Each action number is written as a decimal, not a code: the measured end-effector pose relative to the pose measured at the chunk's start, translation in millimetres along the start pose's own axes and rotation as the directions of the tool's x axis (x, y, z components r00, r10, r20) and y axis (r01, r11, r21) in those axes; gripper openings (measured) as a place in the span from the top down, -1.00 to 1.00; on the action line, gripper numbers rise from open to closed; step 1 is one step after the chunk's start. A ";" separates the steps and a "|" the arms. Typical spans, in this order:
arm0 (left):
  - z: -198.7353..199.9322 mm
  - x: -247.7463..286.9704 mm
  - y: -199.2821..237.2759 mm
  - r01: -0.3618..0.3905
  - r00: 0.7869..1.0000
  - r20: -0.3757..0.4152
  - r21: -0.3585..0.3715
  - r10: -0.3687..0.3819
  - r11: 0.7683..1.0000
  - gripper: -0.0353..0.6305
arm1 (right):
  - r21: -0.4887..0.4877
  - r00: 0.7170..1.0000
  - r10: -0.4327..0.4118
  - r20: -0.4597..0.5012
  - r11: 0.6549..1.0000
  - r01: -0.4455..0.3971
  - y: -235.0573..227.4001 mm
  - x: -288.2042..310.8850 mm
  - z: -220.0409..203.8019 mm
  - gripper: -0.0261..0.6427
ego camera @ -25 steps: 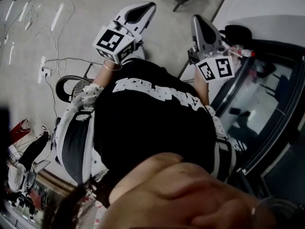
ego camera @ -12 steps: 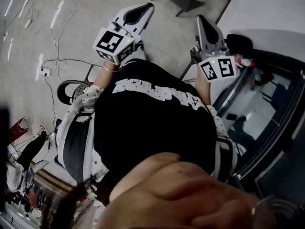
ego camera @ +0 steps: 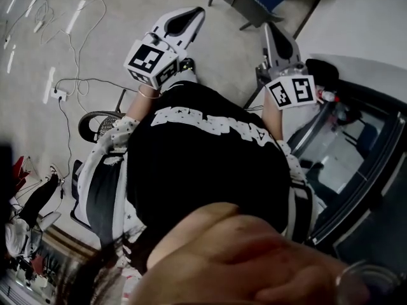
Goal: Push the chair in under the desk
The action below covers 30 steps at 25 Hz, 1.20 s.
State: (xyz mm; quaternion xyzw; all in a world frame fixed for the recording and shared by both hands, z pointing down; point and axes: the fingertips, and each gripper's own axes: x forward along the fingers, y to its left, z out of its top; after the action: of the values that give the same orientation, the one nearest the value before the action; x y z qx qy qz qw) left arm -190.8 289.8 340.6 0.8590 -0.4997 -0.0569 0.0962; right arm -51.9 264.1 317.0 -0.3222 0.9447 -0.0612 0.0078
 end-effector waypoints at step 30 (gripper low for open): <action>-6.0 -10.9 94.0 -0.138 0.990 -0.026 -0.003 0.138 0.990 0.79 | 0.015 0.998 -0.020 -0.054 1.000 0.021 -39.4 86.4 -25.8 0.83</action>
State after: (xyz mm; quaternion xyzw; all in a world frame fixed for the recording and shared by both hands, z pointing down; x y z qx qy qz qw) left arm -274.7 254.6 367.4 0.8229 -0.5563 -0.0404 0.1083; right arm -97.8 183.3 349.5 -0.3299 0.9407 -0.0771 -0.0160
